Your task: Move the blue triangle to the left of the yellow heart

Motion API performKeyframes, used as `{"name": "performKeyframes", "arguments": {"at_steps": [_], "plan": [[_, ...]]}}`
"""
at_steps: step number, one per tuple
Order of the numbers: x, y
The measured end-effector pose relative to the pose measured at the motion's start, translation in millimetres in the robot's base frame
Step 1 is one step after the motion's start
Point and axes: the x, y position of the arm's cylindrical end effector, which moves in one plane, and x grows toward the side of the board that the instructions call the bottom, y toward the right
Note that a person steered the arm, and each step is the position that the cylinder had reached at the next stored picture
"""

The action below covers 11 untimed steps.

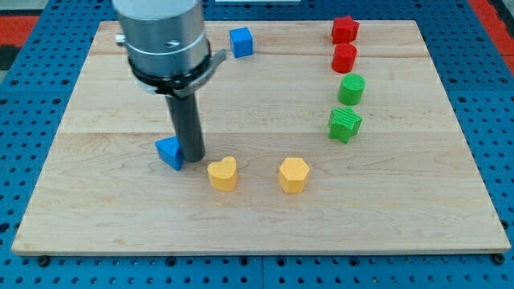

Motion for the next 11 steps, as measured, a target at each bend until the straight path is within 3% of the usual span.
{"name": "performKeyframes", "arguments": {"at_steps": [2,5,6,8,11], "plan": [[-6,-42],[-51,-75],[-48,-115],[-13,-86],[-34,-42]]}}
